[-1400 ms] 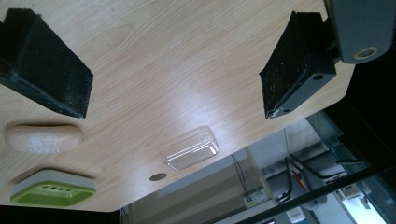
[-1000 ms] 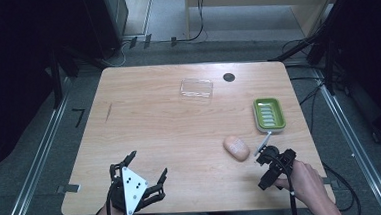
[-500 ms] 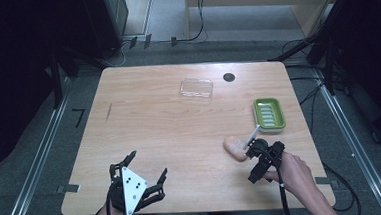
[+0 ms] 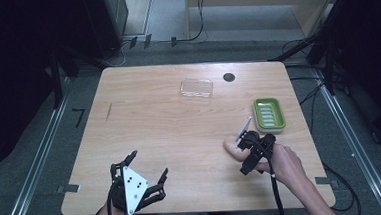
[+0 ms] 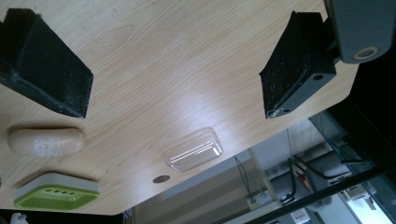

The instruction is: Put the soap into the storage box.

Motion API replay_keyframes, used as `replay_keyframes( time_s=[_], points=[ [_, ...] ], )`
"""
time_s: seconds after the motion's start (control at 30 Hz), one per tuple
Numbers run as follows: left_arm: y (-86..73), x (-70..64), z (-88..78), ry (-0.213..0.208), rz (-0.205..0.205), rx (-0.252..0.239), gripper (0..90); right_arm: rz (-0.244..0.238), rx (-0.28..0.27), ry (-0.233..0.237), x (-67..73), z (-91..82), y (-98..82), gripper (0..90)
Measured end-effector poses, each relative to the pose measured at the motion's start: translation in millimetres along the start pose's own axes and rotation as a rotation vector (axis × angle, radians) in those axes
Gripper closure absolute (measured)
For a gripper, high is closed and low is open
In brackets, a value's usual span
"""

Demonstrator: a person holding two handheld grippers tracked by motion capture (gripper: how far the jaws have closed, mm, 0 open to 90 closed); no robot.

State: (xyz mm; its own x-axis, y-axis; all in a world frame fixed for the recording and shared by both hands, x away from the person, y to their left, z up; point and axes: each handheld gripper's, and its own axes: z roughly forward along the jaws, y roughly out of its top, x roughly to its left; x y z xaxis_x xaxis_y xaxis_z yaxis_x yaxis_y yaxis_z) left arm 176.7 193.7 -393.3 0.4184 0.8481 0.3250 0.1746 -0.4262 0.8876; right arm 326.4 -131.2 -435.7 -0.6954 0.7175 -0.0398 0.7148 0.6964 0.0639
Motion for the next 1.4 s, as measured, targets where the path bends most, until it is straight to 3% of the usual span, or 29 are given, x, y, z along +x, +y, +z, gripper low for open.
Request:
replay_keyframes(
  time_s=[0.87, 1.37, 1.4],
  points=[
    [-0.5, 0.7, -0.8, 0.004, -0.003, 0.0, 9.9, 0.013, -0.016, 0.045, -14.4, 14.8, 50.5, 1.2],
    [-0.8, 0.8, -0.8, 0.006, -0.005, -0.004, 9.9, 0.033, -0.001, 0.056, -20.4, 31.0, 61.9, 0.8],
    [-0.8, 0.8, -1.0, 0.005, -0.004, -0.004, 9.9, 0.034, 0.003, 0.058, -20.3, 31.7, 62.0, 5.1]
  ],
)
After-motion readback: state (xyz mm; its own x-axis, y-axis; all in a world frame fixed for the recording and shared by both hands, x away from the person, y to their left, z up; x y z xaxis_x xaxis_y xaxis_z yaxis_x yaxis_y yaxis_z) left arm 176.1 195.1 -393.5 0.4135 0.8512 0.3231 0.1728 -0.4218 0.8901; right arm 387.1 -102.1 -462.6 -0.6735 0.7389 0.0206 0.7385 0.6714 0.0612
